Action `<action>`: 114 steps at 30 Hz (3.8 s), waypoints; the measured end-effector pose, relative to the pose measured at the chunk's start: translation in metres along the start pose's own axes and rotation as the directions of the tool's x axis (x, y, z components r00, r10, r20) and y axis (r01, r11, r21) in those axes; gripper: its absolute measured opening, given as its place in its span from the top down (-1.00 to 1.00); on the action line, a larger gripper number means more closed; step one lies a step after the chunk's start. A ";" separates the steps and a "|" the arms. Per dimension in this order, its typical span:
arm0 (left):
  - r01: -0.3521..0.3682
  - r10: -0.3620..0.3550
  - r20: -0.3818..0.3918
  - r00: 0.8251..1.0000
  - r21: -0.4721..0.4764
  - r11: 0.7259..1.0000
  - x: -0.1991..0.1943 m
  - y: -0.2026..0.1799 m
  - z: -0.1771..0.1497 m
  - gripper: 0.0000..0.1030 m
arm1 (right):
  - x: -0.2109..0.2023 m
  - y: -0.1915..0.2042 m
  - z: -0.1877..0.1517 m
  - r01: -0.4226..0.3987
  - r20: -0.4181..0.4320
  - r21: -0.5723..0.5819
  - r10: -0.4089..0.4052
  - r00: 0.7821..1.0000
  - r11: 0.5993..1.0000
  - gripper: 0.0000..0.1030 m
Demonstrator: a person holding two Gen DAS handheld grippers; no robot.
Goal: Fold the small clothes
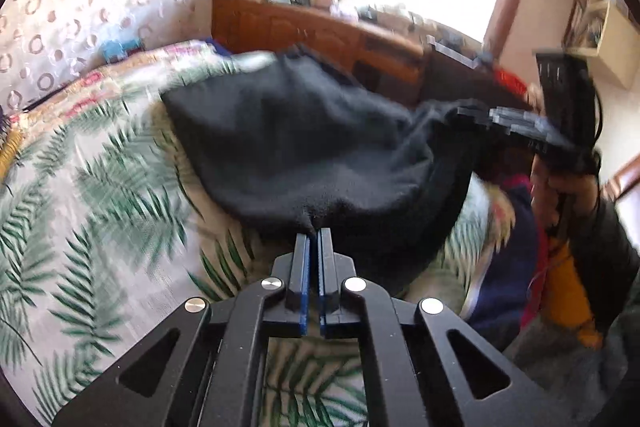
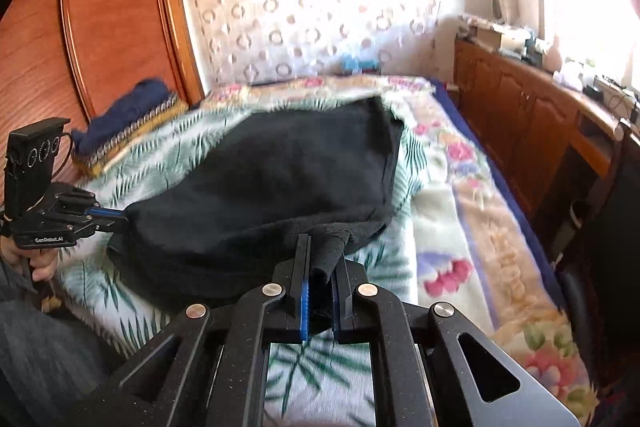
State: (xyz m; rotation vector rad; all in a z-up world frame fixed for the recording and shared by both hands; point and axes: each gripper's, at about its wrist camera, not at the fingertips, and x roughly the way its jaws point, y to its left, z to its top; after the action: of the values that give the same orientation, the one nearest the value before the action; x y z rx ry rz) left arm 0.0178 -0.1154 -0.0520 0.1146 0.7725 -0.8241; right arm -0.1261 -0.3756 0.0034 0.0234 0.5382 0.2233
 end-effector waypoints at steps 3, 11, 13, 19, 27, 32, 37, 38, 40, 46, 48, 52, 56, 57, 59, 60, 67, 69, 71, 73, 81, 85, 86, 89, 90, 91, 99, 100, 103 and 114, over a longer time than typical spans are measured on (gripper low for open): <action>-0.030 0.030 0.063 0.998 -0.012 0.999 -0.011 0.010 0.024 0.93 | 0.004 -0.005 0.017 -0.001 0.054 0.013 0.000 0.999 1.000 0.86; -0.074 0.083 0.128 0.988 -0.072 0.995 -0.001 0.056 0.091 0.93 | 0.041 -0.003 0.084 0.023 0.123 -0.048 -0.017 0.992 0.999 0.86; -0.091 0.102 0.128 0.986 -0.091 0.992 0.011 0.073 0.109 0.93 | 0.058 -0.007 0.101 0.025 0.117 -0.057 -0.018 0.993 0.998 0.86; -0.110 0.120 0.074 0.990 -0.133 0.985 0.055 0.116 0.137 0.93 | 0.122 -0.013 0.126 0.042 0.047 -0.081 -0.039 0.998 0.996 0.86; -0.127 0.128 -0.010 0.992 -0.162 0.978 0.109 0.148 0.148 0.93 | 0.185 -0.027 0.156 0.043 -0.066 -0.045 -0.045 0.997 0.998 0.86; -0.141 0.142 -0.006 0.990 -0.171 0.975 0.111 0.162 0.147 0.57 | 0.190 -0.032 0.178 0.032 -0.094 -0.022 -0.034 0.995 0.999 0.79; -0.136 0.137 -0.001 0.991 -0.166 0.977 0.102 0.169 0.146 0.04 | 0.176 -0.028 0.188 0.038 -0.089 -0.058 -0.043 0.995 0.998 0.62; -0.136 0.137 -0.006 0.991 -0.159 0.978 0.100 0.169 0.145 -0.24 | 0.169 -0.026 0.190 0.046 -0.079 -0.067 -0.051 0.996 0.997 0.55; -0.133 0.135 0.008 0.991 -0.148 0.980 0.095 0.168 0.143 -0.56 | 0.157 -0.027 0.192 0.088 -0.048 -0.068 -0.091 0.995 0.994 -0.09; -0.109 0.110 0.005 0.994 -0.116 0.987 0.084 0.159 0.133 -0.59 | 0.132 -0.031 0.187 0.091 -0.042 -0.061 -0.093 0.995 0.994 -0.16; -0.101 0.100 -0.020 0.995 -0.099 0.990 0.087 0.154 0.126 -0.59 | 0.133 -0.029 0.178 0.061 -0.076 -0.054 -0.065 0.995 0.997 -0.16; -0.107 0.101 -0.073 0.992 -0.084 0.991 0.106 0.149 0.121 -0.59 | 0.154 -0.031 0.171 0.034 -0.153 -0.054 -0.042 0.987 0.998 -0.16; -0.108 0.098 -0.088 0.991 -0.107 0.988 0.125 0.152 0.128 -0.59 | 0.177 -0.038 0.176 -0.009 -0.204 -0.022 0.004 0.979 1.000 -0.16; -0.109 0.098 -0.095 0.991 -0.116 0.987 0.130 0.155 0.130 -0.59 | 0.182 -0.042 0.178 -0.021 -0.215 -0.004 0.020 0.976 1.000 -0.16; -0.118 0.107 -0.093 0.990 -0.122 0.986 0.135 0.157 0.135 -0.59 | 0.189 -0.048 0.183 -0.047 -0.233 0.006 0.047 0.971 0.999 -0.03; -0.121 0.110 -0.087 0.990 -0.123 0.985 0.137 0.158 0.138 -0.59 | 0.192 -0.048 0.186 -0.046 -0.241 -0.007 0.043 0.970 0.999 0.17; -0.194 0.173 -0.116 0.978 -0.208 0.959 0.155 0.185 0.145 -0.59 | 0.187 -0.047 0.190 0.039 -0.222 -0.069 -0.054 0.974 0.997 0.81; -0.193 0.171 -0.119 0.978 -0.209 0.959 0.158 0.186 0.144 -0.59 | 0.182 -0.044 0.190 0.071 -0.218 -0.088 -0.089 0.972 0.994 0.81; -0.188 0.166 -0.120 0.979 -0.205 0.961 0.161 0.184 0.143 -0.59 | 0.177 -0.040 0.190 0.072 -0.214 -0.090 -0.090 0.973 0.993 0.75; -0.185 0.164 -0.118 0.979 -0.201 0.962 0.163 0.184 0.144 -0.59 | 0.173 -0.040 0.191 0.080 -0.217 -0.077 -0.095 0.972 0.994 0.30; -0.123 0.105 -0.097 0.990 -0.207 0.971 0.165 0.181 0.147 -0.20 | 0.184 -0.048 0.178 -0.009 -0.250 0.019 0.014 0.968 1.000 -0.21; -0.118 0.099 -0.105 0.990 -0.192 0.974 0.166 0.176 0.147 -0.14 | 0.202 -0.056 0.173 -0.050 -0.298 0.083 0.073 0.952 0.995 -0.21; -0.116 0.097 -0.105 0.990 -0.189 0.975 0.166 0.175 0.147 -0.14 | 0.204 -0.056 0.173 -0.063 -0.298 0.086 0.086 0.951 0.994 -0.21; -0.104 0.086 -0.109 0.990 -0.178 0.978 0.166 0.174 0.147 -0.08 | 0.211 -0.053 0.174 -0.097 -0.310 0.070 0.115 0.944 0.993 -0.21; -0.095 0.077 -0.110 0.991 -0.177 0.980 0.167 0.173 0.147 0.03 | 0.213 -0.053 0.174 -0.103 -0.314 0.069 0.120 0.942 0.992 -0.21; -0.081 0.062 -0.109 0.992 -0.178 0.981 0.167 0.172 0.147 0.13 | 0.215 -0.053 0.175 -0.107 -0.318 0.056 0.119 0.941 0.993 -0.20; -0.041 0.025 -0.105 0.994 -0.153 0.987 0.163 0.159 0.148 0.73 | 0.218 -0.054 0.177 -0.172 -0.325 0.049 0.178 0.929 0.984 0.52; -0.037 0.023 -0.094 0.995 -0.151 0.988 0.159 0.157 0.148 0.73 | 0.216 -0.051 0.176 -0.160 -0.313 0.026 0.160 0.936 0.987 0.58; -0.019 0.013 -0.041 0.999 -0.152 0.988 0.139 0.152 0.150 0.75 | 0.205 -0.042 0.174 -0.111 -0.268 -0.017 0.103 0.958 0.994 0.64; -0.011 0.039 0.196 0.980 -0.145 0.989 0.029 0.140 0.157 0.77 | 0.155 -0.002 0.202 -0.099 -0.060 -0.106 0.093 0.994 0.989 0.67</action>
State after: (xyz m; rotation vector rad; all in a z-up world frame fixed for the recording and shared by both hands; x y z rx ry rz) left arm 0.2182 -0.0958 0.0158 -0.0855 0.6380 -0.7409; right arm 0.1073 -0.3367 0.0985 -0.0625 0.5795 0.3481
